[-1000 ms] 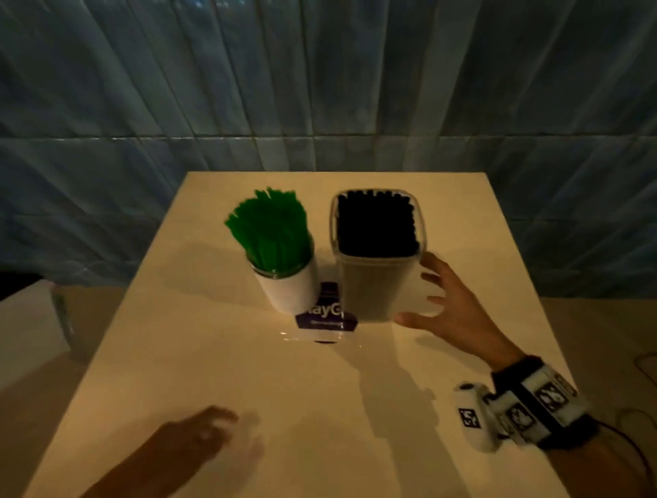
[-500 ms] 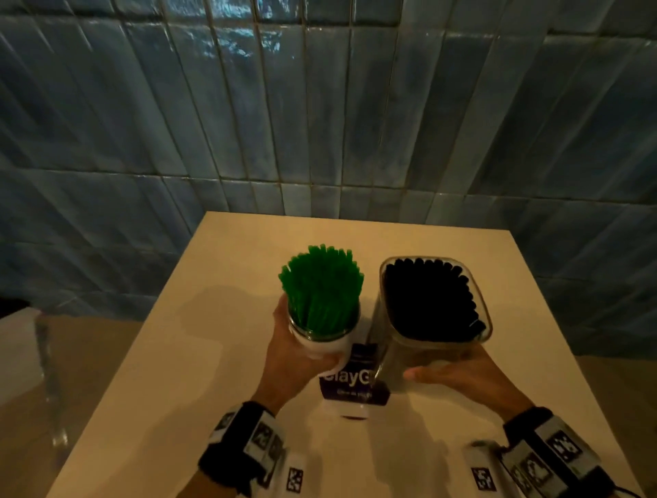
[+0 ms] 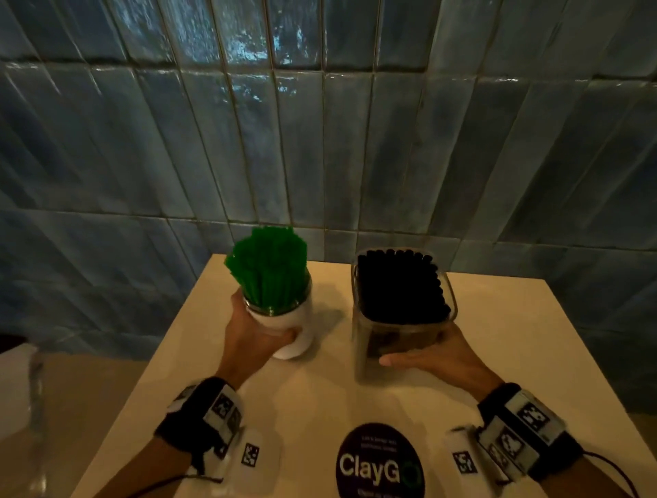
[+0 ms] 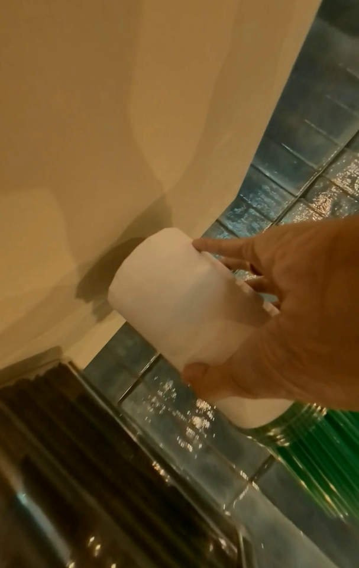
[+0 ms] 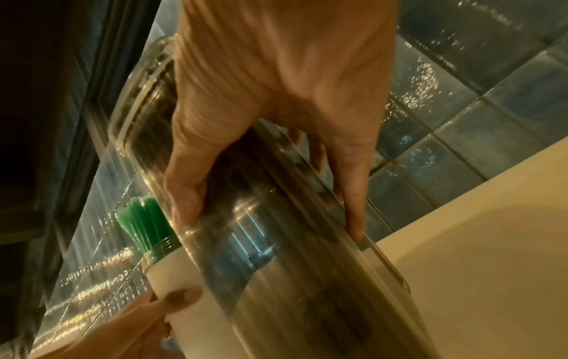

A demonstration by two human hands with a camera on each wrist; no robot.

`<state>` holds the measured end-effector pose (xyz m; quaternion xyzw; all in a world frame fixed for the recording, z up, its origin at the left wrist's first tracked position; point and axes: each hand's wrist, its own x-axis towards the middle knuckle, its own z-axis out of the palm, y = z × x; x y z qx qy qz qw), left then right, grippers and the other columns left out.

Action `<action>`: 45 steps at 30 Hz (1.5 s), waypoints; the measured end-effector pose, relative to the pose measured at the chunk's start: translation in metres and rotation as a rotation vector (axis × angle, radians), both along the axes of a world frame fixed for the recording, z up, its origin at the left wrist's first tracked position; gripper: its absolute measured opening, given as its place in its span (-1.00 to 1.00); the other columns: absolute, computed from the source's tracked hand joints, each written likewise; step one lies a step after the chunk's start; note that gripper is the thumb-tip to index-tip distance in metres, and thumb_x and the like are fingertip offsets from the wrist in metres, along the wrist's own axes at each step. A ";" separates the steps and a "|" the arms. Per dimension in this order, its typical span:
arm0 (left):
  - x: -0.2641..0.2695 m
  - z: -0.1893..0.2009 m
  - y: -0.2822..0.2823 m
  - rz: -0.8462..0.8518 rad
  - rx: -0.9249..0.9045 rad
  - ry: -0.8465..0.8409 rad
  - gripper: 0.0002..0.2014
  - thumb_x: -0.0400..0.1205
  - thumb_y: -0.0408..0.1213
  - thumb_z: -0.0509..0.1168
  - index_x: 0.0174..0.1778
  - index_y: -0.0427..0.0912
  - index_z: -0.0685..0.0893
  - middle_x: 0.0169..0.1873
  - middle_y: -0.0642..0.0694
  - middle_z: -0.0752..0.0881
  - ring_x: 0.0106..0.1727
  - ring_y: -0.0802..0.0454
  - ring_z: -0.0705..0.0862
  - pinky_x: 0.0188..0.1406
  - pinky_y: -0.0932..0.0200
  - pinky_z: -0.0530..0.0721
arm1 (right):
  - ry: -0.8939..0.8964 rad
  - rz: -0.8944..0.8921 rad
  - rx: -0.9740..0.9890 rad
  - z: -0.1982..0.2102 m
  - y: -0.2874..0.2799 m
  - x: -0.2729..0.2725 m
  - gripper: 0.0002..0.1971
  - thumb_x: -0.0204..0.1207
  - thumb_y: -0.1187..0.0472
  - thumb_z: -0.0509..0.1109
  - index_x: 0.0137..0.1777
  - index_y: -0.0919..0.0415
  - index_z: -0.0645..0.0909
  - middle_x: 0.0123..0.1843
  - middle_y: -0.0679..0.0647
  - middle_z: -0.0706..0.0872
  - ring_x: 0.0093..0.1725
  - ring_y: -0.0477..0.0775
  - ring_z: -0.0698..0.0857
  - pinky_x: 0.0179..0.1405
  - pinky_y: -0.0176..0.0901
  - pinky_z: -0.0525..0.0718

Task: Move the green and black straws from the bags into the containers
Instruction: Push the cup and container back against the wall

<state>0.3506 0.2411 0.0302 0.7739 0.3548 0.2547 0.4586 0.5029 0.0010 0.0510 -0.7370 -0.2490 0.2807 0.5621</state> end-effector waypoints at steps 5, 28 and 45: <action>0.040 0.002 0.062 0.012 0.058 -0.030 0.08 0.15 -0.21 0.69 0.50 -0.10 0.16 0.36 -0.14 0.51 0.32 -0.12 0.54 0.19 0.07 0.54 | -0.018 -0.049 -0.054 0.007 0.056 0.043 0.19 -0.38 -0.13 0.77 0.41 -0.02 0.41 0.28 -0.09 0.64 0.26 -0.05 0.62 0.18 -0.05 0.66; 0.119 -0.032 0.117 -0.037 0.051 -0.025 -0.02 0.24 -0.14 0.64 0.49 -0.08 0.20 0.37 -0.10 0.51 0.31 -0.06 0.53 0.10 0.19 0.50 | -0.120 -0.121 -0.044 -0.004 0.162 0.112 0.09 -0.17 0.02 0.79 0.42 -0.03 0.33 0.28 -0.07 0.63 0.28 0.01 0.61 0.32 0.15 0.59; 0.117 -0.041 0.119 -0.072 0.048 0.016 -0.03 0.26 -0.10 0.62 0.51 -0.06 0.20 0.39 -0.11 0.51 0.35 -0.13 0.51 0.28 -0.02 0.54 | -0.153 -0.108 -0.017 -0.007 0.158 0.120 0.02 -0.01 0.24 0.76 0.34 -0.11 0.15 0.09 -0.32 0.48 0.22 -0.11 0.52 0.27 -0.14 0.51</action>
